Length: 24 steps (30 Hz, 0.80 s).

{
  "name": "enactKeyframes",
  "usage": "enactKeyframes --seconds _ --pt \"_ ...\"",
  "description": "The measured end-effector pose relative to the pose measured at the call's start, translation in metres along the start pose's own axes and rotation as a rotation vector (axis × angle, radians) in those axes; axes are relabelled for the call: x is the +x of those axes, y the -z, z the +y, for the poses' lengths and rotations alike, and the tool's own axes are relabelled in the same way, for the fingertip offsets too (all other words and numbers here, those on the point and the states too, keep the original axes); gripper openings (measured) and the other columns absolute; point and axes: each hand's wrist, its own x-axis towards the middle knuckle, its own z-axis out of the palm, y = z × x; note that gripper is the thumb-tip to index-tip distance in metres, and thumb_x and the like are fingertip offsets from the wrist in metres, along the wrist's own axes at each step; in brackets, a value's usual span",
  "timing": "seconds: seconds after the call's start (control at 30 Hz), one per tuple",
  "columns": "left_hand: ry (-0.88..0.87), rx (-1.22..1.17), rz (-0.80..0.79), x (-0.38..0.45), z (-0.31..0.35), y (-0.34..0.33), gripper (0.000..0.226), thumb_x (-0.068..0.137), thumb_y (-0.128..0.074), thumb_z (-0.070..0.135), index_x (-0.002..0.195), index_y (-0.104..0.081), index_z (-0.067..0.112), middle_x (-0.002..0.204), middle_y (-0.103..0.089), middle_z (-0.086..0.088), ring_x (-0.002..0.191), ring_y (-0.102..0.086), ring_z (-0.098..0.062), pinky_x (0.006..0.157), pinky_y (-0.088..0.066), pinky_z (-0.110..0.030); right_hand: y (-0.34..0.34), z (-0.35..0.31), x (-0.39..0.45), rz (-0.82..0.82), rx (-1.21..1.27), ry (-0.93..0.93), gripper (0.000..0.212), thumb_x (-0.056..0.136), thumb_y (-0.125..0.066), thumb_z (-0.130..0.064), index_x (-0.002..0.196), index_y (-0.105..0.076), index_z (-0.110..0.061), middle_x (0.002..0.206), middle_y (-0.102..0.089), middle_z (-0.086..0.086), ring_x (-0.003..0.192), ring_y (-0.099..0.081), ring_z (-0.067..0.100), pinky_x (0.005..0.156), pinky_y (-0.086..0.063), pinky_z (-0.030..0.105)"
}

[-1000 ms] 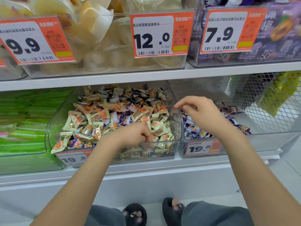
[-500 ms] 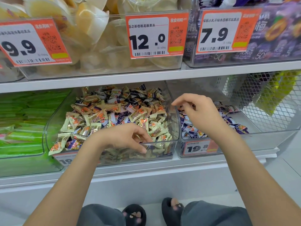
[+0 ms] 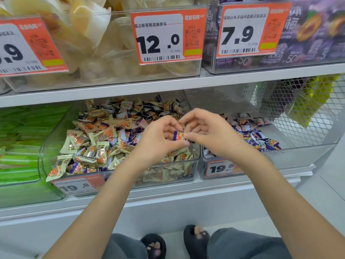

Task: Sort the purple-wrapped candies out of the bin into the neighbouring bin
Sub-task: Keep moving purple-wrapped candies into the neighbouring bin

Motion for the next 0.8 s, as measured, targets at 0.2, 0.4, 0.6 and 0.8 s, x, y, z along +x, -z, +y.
enactKeyframes --seconds 0.2,0.4,0.6,0.8 --pt "0.012 0.103 -0.18 0.013 -0.02 -0.002 0.038 0.065 -0.084 0.02 0.093 -0.058 0.02 0.093 -0.064 0.009 0.084 -0.062 -0.006 0.081 -0.053 -0.024 0.03 0.02 -0.005 0.37 0.033 -0.032 0.022 0.081 -0.07 -0.003 0.094 -0.065 -0.02 0.079 -0.066 -0.003 0.073 -0.062 0.008 0.073 -0.052 0.021" --pt "-0.186 0.774 -0.728 0.039 -0.037 -0.003 0.043 0.073 -0.073 0.048 0.114 -0.06 0.044 0.132 -0.044 0.018 0.126 -0.03 -0.005 0.105 -0.018 -0.032 0.044 0.049 -0.008 0.378 -0.15 -0.191 0.026 0.085 -0.069 -0.015 0.105 -0.058 -0.028 0.101 -0.06 -0.008 0.094 -0.059 0.009 0.08 -0.045 0.018" --pt "-0.339 0.975 -0.781 0.045 -0.041 -0.007 0.02 0.081 -0.068 0.039 0.094 -0.053 0.04 0.107 -0.047 0.014 0.108 -0.031 -0.007 0.088 -0.021 -0.037 0.035 0.05 -0.002 0.298 -0.163 -0.178 0.025 0.084 -0.07 -0.016 0.105 -0.06 -0.026 0.094 -0.06 -0.01 0.089 -0.058 0.007 0.081 -0.046 0.024" --pt "-0.392 1.03 -0.759 0.034 -0.041 0.03 0.01 0.079 -0.06 0.012 0.08 -0.06 0.023 0.098 -0.06 0.013 0.099 -0.049 -0.007 0.1 -0.034 -0.039 0.031 0.044 0.007 0.312 -0.134 -0.164 0.021 0.086 -0.066 -0.015 0.104 -0.061 -0.025 0.095 -0.061 -0.007 0.088 -0.059 0.01 0.077 -0.046 0.021"
